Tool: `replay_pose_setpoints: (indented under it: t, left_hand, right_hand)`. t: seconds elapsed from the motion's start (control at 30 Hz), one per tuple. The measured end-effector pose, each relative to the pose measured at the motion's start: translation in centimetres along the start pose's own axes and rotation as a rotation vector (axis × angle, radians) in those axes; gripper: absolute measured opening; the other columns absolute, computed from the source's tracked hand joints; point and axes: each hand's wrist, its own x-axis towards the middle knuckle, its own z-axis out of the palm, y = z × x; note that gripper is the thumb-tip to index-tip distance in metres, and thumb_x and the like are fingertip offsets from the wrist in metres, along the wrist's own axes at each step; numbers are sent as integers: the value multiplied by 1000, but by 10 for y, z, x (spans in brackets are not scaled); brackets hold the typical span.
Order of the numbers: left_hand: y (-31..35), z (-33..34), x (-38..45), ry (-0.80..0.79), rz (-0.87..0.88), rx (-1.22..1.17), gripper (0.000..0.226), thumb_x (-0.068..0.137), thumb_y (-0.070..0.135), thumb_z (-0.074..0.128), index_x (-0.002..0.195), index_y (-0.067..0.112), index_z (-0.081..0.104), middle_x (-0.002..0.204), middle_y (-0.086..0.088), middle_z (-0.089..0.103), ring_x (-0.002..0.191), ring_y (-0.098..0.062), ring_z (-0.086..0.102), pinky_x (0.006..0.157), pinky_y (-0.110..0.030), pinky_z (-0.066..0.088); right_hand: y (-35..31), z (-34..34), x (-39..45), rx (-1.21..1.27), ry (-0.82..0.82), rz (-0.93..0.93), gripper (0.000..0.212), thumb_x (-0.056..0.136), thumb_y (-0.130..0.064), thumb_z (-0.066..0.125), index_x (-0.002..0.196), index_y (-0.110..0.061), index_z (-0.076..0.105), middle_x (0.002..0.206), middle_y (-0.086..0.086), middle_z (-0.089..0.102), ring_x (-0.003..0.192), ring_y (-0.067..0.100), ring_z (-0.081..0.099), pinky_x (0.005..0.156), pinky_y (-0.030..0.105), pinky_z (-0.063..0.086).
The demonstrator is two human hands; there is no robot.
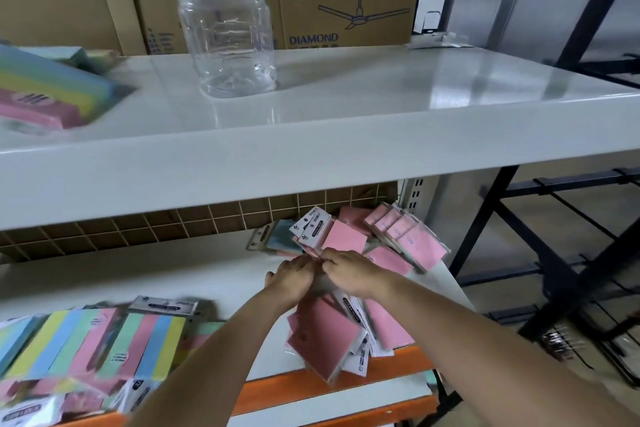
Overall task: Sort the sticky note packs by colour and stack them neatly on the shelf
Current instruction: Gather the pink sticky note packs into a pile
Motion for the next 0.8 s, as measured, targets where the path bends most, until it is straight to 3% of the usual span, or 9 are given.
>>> replay_pose_setpoints:
  t: [0.1,0.2,0.3,0.37,0.47,0.5,0.6,0.7,0.8]
  left_hand:
    - [6,0,-2,86,33,150,44,99,28,38,143,22,37,147,-7,41,133,-28,38,106,-46,34]
    - [15,-5,-2,315,37,30,32,92,34,45,116,19,60,120,-8,62,115,-26,55,94,-33,42]
    - [32,-7,4,403,72,-29,30,92,36,47,112,17,59,117,-6,60,114,-24,55,91,-31,45]
    - [44,-8,10,381,20,-50,42,91,41,51,121,13,51,125,-8,55,118,-25,52,91,-33,45]
    - [53,-10,18,345,-200,-214,64,89,42,57,138,6,37,136,-12,48,120,-27,52,89,-35,46]
    - [54,-9,21,317,-277,-316,62,88,39,59,135,4,41,129,-12,54,113,-25,57,85,-33,47]
    - [53,0,31,200,-385,-676,34,83,33,65,100,3,63,90,-7,68,80,-21,66,75,-30,54]
    - [51,11,43,195,-464,-926,35,78,30,72,96,1,64,95,-14,70,87,-27,69,82,-38,58]
    - [47,19,68,201,-534,-1059,38,74,27,74,99,0,64,99,-19,70,87,-29,69,82,-40,58]
  right_hand:
    - [4,-17,-7,27,37,-8,30,98,-16,40,118,-8,61,103,4,58,109,29,57,88,26,44]
    - [22,-42,-11,-167,128,45,20,92,-17,49,108,-17,62,117,0,61,106,21,57,78,22,41]
    - [48,-56,-19,-272,148,163,15,89,-29,54,98,-18,58,111,4,64,93,21,57,68,25,38]
    - [60,-59,-28,-296,158,262,34,88,-41,54,107,-12,60,108,7,66,91,22,60,65,24,40]
    - [71,-56,-35,-305,190,392,51,89,-50,54,117,-8,59,111,8,64,93,22,59,66,22,38]
    - [73,-52,-36,-275,182,424,53,89,-50,54,121,-8,57,114,8,63,96,21,58,67,23,38]
    - [75,-38,-34,-132,182,500,59,88,-52,57,125,-7,53,118,9,59,104,24,58,72,26,43]
    - [71,-27,-32,-33,239,566,71,82,-60,63,128,-9,44,123,8,54,110,25,56,79,29,46]
    - [66,-19,-25,92,297,613,87,70,-69,70,127,-12,40,115,5,52,105,23,56,72,29,45]
